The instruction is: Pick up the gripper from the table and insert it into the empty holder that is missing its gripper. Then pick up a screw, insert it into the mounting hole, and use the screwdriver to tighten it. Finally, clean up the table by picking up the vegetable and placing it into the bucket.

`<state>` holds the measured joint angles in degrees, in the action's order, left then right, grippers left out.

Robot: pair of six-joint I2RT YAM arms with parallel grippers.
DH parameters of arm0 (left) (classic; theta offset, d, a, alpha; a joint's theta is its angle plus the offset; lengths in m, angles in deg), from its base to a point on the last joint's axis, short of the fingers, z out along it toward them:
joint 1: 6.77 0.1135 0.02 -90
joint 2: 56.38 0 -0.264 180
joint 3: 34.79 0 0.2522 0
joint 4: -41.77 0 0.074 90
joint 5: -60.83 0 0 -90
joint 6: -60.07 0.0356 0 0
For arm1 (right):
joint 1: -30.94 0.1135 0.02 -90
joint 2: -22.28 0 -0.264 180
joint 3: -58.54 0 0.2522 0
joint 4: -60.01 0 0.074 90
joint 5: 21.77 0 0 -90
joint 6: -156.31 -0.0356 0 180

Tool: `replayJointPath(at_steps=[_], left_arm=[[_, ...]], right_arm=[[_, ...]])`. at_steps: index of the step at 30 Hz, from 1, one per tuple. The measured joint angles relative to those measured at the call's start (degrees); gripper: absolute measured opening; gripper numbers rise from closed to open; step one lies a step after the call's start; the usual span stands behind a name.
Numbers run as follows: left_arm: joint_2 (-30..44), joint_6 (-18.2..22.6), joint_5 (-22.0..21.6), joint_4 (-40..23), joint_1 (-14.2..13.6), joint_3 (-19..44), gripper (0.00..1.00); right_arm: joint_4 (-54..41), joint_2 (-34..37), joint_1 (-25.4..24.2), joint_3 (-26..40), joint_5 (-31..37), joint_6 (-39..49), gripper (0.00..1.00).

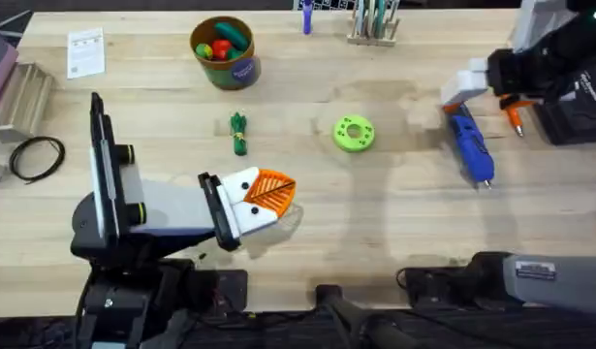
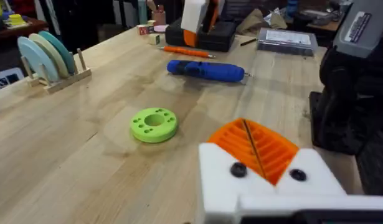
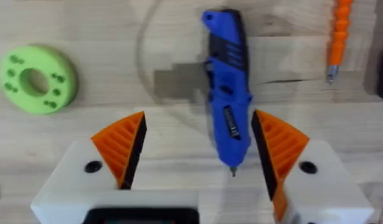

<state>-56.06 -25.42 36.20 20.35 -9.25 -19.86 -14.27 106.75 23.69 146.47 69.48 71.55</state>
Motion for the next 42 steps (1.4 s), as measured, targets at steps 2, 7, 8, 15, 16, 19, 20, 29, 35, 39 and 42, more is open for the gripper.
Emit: replayJointPath(at_steps=[2,7,8,15,16,19,20,29,35,39,42], left_arm=[[0.00,0.00,0.00,0.00,0.00,0.00,0.005],[0.00,0.00,0.00,0.00,0.00,0.00,0.005],[0.00,0.00,0.00,0.00,0.00,0.00,0.005],[0.00,0.00,0.00,0.00,0.00,0.00,0.005],[0.00,0.00,0.00,0.00,0.00,0.00,0.005],[0.00,0.00,0.00,0.00,0.00,0.00,0.005],[0.00,0.00,0.00,0.00,0.00,0.00,0.005],[0.00,0.00,0.00,0.00,0.00,0.00,0.005],[0.00,0.00,0.00,0.00,0.00,0.00,0.005],[0.00,0.00,0.00,0.00,0.00,0.00,0.005],[0.00,0.00,0.00,0.00,0.00,0.00,0.005]], right_arm=[[0.96,1.33,-1.97,-0.05,0.00,0.66,0.985],[2.95,4.93,-4.59,-0.07,0.02,2.54,0.984],[3.48,5.99,-4.68,-0.07,0.04,2.83,0.985],[7.98,15.69,-4.68,-0.15,0.06,4.47,0.964],[8.51,16.54,-4.68,-0.17,0.25,4.98,0.965],[9.02,17.86,-4.68,-0.20,1.20,6.71,0.964],[9.16,18.10,-4.69,-0.20,1.49,7.11,0.964],[11.58,18.47,-5.22,-2.49,2.41,9.05,0.966],[15.11,18.41,-5.22,-5.90,2.47,9.66,0.966],[15.62,18.39,-5.22,-6.10,2.31,9.65,0.944],[15.56,18.41,-5.20,-6.16,2.10,9.80,0.722]])
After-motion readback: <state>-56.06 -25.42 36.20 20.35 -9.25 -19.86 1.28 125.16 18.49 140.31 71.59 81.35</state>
